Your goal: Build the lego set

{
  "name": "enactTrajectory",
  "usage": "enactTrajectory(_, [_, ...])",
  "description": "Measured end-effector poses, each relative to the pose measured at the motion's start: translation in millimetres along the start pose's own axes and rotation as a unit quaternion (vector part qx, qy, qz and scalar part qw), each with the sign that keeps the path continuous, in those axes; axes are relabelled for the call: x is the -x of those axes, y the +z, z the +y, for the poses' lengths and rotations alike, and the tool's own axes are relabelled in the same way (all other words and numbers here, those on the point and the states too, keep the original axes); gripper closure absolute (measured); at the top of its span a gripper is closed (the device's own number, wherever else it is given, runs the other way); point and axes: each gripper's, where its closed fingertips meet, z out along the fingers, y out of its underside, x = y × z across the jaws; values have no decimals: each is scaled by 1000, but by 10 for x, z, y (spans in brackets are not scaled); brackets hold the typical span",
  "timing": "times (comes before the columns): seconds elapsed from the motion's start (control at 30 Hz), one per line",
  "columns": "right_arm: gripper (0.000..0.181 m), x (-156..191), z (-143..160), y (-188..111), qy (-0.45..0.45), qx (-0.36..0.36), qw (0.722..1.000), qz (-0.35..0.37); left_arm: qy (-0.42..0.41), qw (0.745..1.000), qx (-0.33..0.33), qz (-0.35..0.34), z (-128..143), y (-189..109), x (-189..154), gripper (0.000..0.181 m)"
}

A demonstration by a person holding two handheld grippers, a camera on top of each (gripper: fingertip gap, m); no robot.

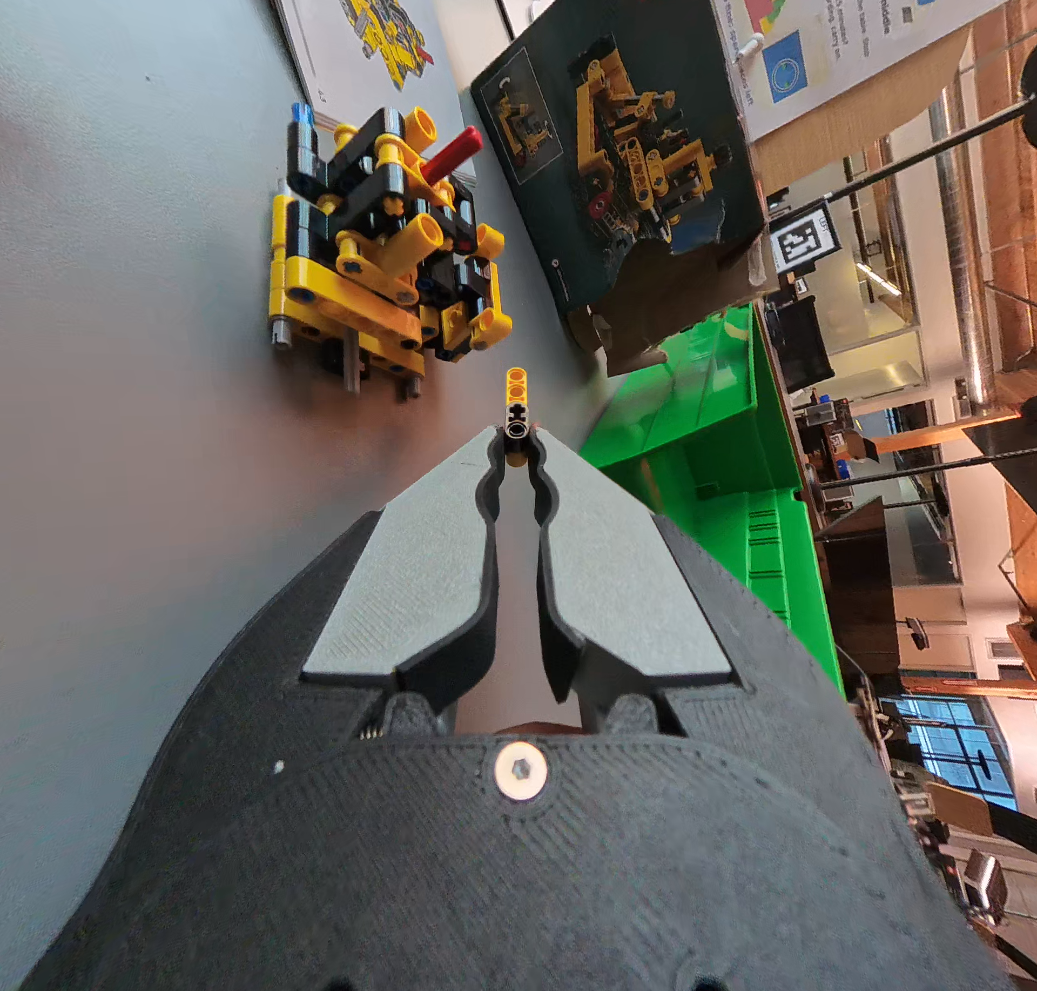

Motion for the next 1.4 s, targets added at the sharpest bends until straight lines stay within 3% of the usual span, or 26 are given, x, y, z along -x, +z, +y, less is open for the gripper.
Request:
enactTrajectory(0.03, [177, -4, 22, -22, 1, 2, 1000, 3, -5, 1000, -2, -4, 33, -64, 47, 181])
enactTrajectory(0.33, [176, 82, 12, -27, -46, 17, 999, 14, -84, 996, -11, -27, 241, -403, 392, 181])
enactTrajectory(1.4, [176, 70, 12, -117, -25, -3, 1000, 8, -79, 997, 13, -2, 270, -333, 285, 181])
